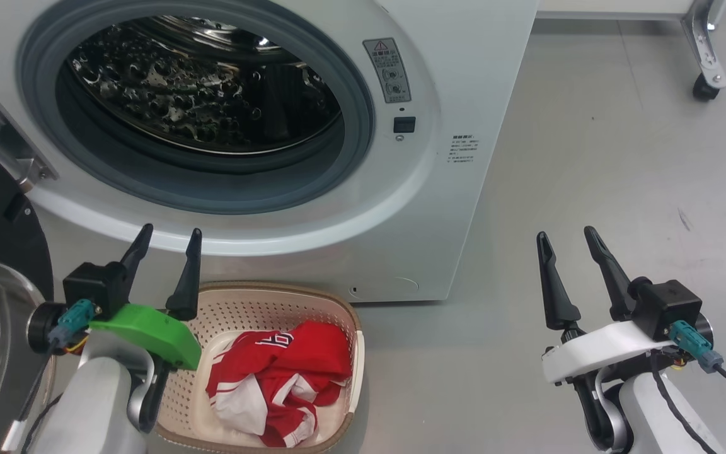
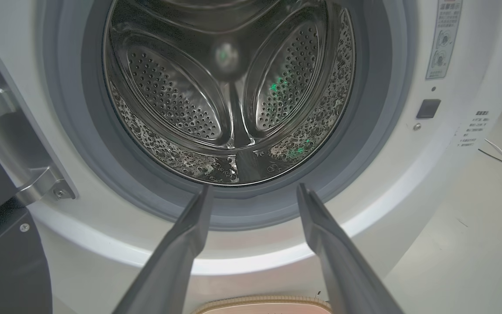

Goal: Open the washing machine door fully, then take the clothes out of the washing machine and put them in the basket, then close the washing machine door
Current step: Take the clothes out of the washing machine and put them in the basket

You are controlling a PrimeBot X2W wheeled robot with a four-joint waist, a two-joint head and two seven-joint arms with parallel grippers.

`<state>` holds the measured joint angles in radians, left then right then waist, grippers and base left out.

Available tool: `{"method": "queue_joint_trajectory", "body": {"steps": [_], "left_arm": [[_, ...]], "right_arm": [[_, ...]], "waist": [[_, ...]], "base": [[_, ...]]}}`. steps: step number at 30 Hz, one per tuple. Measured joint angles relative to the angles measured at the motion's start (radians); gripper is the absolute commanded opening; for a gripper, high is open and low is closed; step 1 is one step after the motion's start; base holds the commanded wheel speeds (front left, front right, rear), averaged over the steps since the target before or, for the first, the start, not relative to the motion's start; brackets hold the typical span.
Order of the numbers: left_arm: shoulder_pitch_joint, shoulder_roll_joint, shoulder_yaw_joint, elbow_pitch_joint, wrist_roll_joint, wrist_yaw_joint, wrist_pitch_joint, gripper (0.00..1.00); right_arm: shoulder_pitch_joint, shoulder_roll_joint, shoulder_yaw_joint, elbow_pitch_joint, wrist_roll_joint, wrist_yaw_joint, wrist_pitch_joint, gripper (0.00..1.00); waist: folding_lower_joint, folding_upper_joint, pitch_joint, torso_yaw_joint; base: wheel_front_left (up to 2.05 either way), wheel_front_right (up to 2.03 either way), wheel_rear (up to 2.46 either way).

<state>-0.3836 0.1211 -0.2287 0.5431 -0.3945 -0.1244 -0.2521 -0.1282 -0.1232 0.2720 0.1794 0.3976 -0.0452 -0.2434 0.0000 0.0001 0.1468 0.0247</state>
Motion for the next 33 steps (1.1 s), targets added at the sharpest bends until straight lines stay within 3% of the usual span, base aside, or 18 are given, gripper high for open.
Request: {"method": "queue_joint_trajectory", "body": {"steps": [16, 33], "left_arm": [[0.198, -0.012, 0.035, -0.128, 0.013, 0.0, 0.0, 1.0], [0.268, -0.019, 0.052, -0.234, 0.028, 0.005, 0.0, 1.0]], "right_arm": [[0.088, -0.003, -0.002, -0.019, 0.016, 0.002, -0.001, 1.0], [0.116, -0.002, -0.01, -0.06, 0.023, -0.009, -0.001, 1.0]], "waist": [[0.0, 0.0, -0.114, 0.012], [0.0, 0.0, -0.118, 0.002]], "base": [[0.0, 0.0, 0.0], [0.0, 0.0, 0.0]]}}
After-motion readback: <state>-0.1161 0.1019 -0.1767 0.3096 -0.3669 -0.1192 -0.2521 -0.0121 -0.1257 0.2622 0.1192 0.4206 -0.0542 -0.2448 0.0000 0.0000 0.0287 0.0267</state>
